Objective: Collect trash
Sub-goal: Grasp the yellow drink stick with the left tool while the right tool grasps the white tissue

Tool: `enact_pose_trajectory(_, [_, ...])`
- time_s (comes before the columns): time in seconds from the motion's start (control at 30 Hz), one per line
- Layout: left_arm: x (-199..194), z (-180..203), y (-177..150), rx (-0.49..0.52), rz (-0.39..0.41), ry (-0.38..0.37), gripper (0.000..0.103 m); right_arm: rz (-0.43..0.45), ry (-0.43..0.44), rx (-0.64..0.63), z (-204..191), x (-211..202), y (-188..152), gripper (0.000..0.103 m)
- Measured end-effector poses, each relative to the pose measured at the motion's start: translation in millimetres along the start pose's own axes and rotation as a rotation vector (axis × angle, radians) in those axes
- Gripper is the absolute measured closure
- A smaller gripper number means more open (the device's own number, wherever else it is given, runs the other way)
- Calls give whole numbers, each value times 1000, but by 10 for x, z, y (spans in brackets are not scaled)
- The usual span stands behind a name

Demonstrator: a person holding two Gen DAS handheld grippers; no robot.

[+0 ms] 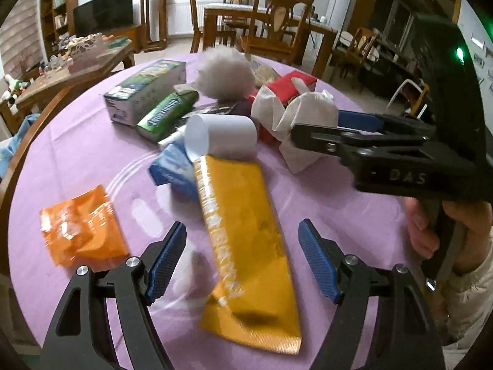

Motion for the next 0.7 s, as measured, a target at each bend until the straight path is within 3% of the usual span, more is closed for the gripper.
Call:
enact_pose_trajectory(0.03, [40,-3,10,-2,-5,2,29,-9,-3,1,-9,53,18,21])
enact_pose_trajectory(0.07, [63,7,-15,-5,-10,11,39,-12,-6,3,-8,92,35,24])
enact_pose_trajectory(0.1, [90,-7,-26,-7,-21,20,50,-15,-16,-2,-20,139,56,47])
enact_pose_trajectory(0.17, [90,-31,-22,-4,-13,27,61,-27,-36,-26,3,216,3,78])
enact_pose_trajectory(0.2, [86,-41,-30,1,-13,30,67,-23,-37,-31,6,230,-20,87])
enact_pose_trajectory(0.4, [-125,-7,-81,-24,47,-19,92,43,17,32,208,-24,-102,91])
enact_pose_trajectory(0.7, [-436,77,105,-42,160,-82,93,91,172,145,461,-495,-201,91])
Point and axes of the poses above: each gripper's, at about its wrist camera, not at the fingertips, and x roughly the way its jaws point, z to its right, y to its top, the point moved 9 cm from there along x, roughly the way its jaws point, and after that the axes turned 10 degrees about -y, right-handed, at the moved point
